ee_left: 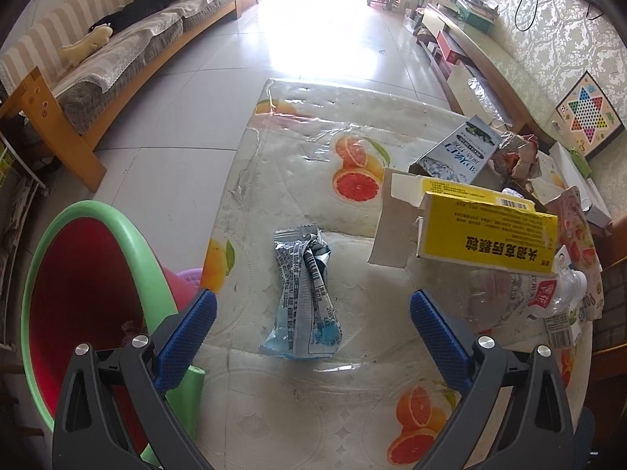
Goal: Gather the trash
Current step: 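Grasp the blue-white wrapper packet with the left gripper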
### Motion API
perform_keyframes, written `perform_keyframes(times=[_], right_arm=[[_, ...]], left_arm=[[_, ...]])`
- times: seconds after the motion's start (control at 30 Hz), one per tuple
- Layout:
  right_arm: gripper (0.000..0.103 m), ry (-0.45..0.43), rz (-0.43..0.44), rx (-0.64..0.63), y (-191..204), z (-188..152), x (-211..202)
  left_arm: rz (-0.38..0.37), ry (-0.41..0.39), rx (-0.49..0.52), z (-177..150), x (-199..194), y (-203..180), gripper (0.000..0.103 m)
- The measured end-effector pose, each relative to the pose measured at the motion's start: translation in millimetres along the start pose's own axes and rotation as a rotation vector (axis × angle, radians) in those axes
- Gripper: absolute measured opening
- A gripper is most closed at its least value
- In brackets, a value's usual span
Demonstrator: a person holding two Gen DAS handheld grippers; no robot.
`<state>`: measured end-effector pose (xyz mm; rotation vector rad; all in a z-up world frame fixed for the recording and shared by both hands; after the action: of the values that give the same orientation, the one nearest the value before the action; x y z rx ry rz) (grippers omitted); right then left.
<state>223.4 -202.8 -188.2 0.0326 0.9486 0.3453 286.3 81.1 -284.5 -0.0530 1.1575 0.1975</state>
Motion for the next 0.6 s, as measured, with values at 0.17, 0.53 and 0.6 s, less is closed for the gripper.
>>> perform_keyframes(times=[0.17,0.53,0.6], right_arm=[[0.098,0.01,-0.027,-0.028,-1.4,7.2,10.6],[0.098,0.014,0.0,-0.126,15.5,18.3,27.2],[0.098,0.019,-0.002,-0.165,21.5,21.1,33.4]], left_arm=[[-0.003,0.049,0.017,-2.6,21.4,-3.6,0.086],[0.0,0.077,0.002,-1.6,38.8,-6.2,0.037],[-0.005,0.08,-0.002,-0.9,38.4,-5.1,0.027]])
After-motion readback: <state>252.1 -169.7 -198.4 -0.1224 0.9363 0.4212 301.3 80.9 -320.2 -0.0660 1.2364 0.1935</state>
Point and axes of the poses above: each gripper's, at about its wrist camera, not at the fingertips, and x roughly the way its jaws point, y to its left, z to its top, the point moved 10 cm from there along x, roughly the way its jaws point, and after that the axes turned 7 degrees about z, right-handed, at the moved point
